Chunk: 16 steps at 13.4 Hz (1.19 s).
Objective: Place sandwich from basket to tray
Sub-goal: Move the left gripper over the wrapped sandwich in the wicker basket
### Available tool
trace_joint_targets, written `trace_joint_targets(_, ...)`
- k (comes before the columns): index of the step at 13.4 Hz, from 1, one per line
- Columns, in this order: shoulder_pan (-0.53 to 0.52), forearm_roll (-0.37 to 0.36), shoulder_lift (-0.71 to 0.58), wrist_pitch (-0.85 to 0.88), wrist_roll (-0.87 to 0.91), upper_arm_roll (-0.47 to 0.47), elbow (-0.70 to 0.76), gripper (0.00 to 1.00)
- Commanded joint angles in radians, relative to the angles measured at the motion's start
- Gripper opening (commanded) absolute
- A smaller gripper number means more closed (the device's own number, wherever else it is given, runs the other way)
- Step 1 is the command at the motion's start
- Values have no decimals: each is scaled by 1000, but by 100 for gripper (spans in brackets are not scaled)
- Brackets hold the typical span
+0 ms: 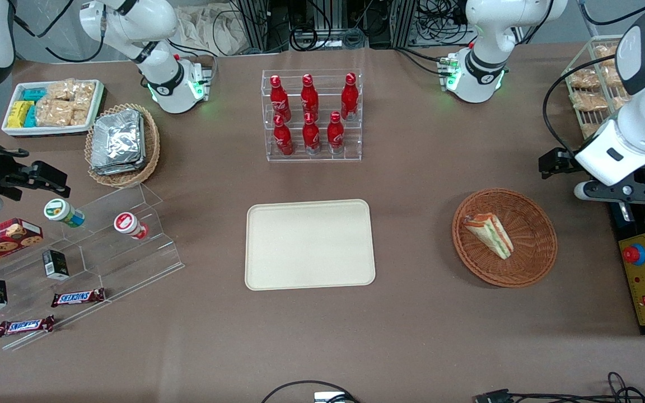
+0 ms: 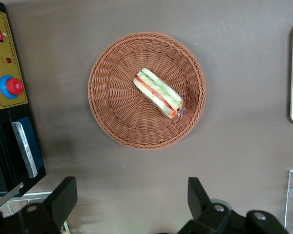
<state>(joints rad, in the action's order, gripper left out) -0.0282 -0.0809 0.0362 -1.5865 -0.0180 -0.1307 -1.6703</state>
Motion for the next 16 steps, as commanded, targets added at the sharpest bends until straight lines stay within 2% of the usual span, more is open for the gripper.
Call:
trace_joint_targets(1,2,13,-13,-12,-7,8,-12,100)
trace_joint_targets(8,-7,13,-3,-6,12,8,-14,100)
trace_joint_targets(13,-15,27,88,-16,324,3,-17,98)
trace_joint_targets(16,-18,52,154,-55,409,5,-19,95)
